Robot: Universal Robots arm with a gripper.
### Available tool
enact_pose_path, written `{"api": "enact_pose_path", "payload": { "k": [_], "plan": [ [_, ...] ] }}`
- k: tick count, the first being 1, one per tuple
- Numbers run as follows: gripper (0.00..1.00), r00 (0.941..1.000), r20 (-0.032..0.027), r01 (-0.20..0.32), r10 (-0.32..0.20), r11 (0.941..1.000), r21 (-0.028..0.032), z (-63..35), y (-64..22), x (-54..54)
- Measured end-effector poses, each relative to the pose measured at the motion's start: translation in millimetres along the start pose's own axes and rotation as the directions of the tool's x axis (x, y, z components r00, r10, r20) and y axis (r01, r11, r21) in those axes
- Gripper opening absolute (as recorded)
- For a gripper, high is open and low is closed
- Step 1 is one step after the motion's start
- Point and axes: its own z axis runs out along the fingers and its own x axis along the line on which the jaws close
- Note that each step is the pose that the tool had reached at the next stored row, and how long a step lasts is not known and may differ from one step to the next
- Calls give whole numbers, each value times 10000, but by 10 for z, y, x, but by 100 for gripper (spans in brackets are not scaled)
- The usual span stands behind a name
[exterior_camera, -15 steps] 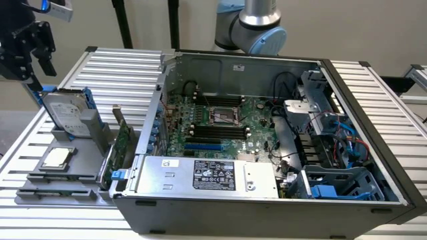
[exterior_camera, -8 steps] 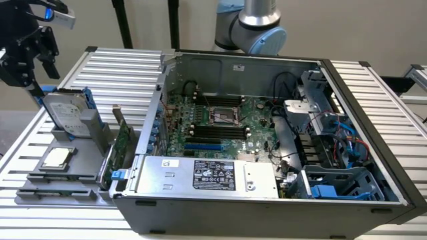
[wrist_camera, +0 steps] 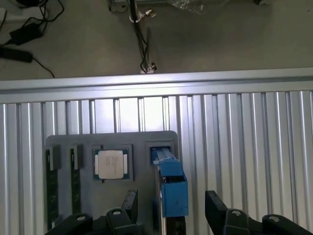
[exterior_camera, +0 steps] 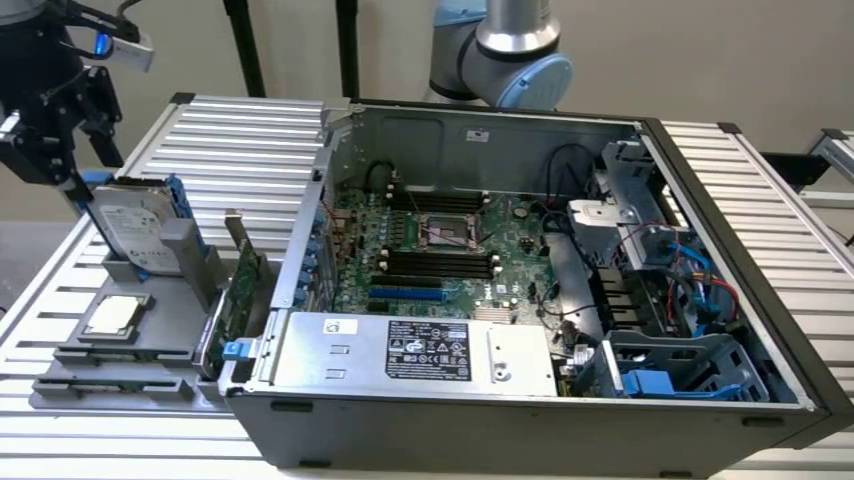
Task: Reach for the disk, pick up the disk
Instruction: 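Pick up the disk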
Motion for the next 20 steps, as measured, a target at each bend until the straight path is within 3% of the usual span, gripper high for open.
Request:
{"api": "enact_pose_path", "payload": {
  "k": [7, 16, 20],
  "plan": [
    [65, 10000, 2, 41, -41, 10000, 44, 127, 36, -25],
    [65, 9999, 0, 109, -109, 9999, 46, 286, 35, -26],
    [65, 9998, -3, 178, -178, 9998, 43, 298, 37, -27]
  ]
}}
